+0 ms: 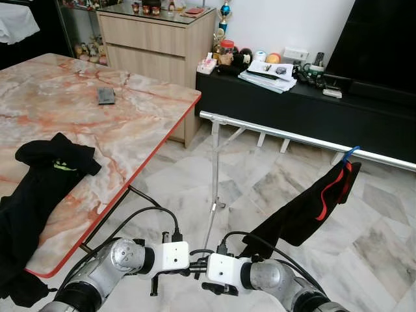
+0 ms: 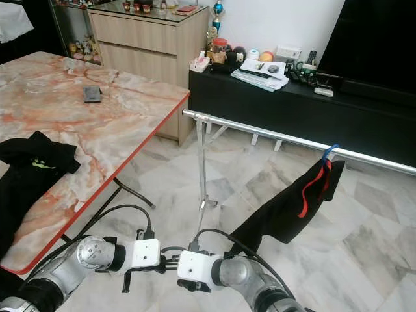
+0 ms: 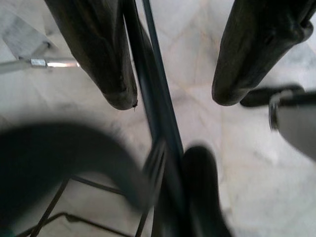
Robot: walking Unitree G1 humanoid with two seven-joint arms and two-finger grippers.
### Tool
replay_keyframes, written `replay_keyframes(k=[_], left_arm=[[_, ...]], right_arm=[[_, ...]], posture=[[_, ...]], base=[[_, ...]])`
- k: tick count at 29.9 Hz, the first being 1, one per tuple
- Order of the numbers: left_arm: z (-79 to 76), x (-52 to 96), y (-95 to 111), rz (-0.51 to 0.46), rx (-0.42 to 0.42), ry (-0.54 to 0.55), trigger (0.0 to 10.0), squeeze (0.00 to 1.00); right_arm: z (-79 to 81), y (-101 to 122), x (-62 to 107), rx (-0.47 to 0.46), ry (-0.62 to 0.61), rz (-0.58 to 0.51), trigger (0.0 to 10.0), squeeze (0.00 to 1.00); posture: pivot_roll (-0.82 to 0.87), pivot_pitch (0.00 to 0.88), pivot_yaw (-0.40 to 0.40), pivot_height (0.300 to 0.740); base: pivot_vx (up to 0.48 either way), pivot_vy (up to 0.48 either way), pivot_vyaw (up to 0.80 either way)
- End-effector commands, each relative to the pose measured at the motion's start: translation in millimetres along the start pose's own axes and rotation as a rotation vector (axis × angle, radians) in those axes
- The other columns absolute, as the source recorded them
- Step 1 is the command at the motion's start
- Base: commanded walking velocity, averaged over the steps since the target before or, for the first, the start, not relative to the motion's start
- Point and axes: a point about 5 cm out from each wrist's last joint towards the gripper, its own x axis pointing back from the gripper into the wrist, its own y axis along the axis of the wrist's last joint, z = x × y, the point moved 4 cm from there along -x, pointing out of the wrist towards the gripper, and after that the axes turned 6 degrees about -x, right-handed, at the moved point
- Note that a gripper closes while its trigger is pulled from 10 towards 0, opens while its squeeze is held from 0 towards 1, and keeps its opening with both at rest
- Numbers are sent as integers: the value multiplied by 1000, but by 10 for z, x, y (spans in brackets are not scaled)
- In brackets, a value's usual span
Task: Hang hanger
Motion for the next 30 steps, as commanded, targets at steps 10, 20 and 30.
replay_keyframes(k=[10,20,30], left_arm=[[-59,-3,-10,9,-8,-33,10000,0],[-78,6,-23,13,-4,-45,10000,0],[-80,11,-32,15,-2,-49,10000,0]], right_arm=[[-262,-178,358,-90,-26,-45,0,0],[-173,-364,461,-111,33,-5,1725,0],[-80,-302,370,-188,73,-40,10000,0]], posture=[[210,45,-91,740],[209,45,-88,740],[211,44,-86,740]], base=[[0,0,0],[0,0,0],[0,0,0]])
